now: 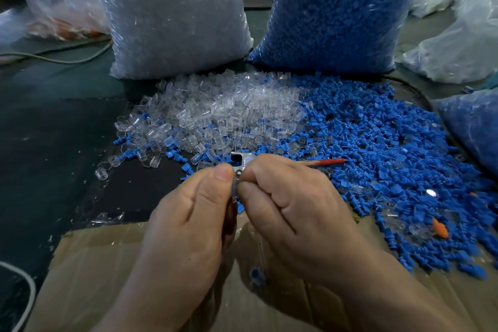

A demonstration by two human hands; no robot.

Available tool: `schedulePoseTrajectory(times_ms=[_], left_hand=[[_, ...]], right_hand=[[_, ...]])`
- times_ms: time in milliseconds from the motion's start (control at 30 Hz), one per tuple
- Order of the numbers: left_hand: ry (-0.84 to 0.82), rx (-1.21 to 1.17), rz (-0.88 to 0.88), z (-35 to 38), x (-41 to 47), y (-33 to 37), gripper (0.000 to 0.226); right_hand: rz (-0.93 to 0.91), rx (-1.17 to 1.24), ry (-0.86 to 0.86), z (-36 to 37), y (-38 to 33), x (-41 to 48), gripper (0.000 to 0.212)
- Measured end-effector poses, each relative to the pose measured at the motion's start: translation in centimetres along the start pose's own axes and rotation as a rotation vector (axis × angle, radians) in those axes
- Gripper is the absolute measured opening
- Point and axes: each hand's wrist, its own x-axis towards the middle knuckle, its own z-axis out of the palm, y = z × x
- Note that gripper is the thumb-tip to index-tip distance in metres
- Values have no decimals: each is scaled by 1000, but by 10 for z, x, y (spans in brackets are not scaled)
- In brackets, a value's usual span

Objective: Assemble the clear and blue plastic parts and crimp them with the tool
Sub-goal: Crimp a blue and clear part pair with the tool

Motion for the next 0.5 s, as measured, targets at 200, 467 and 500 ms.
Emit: schedulePoseTrajectory(times_ms=[200,467,500], left_hand=[[13,116,93,-3,-2,-2,48],[9,542,433,-6,0,0,38],[2,593,460,-8,1,1,42]], right_hand=[[29,76,46,1,-4,1,28],[410,544,-50,3,-9,0,23],[498,645,-105,2,-10,1,23]])
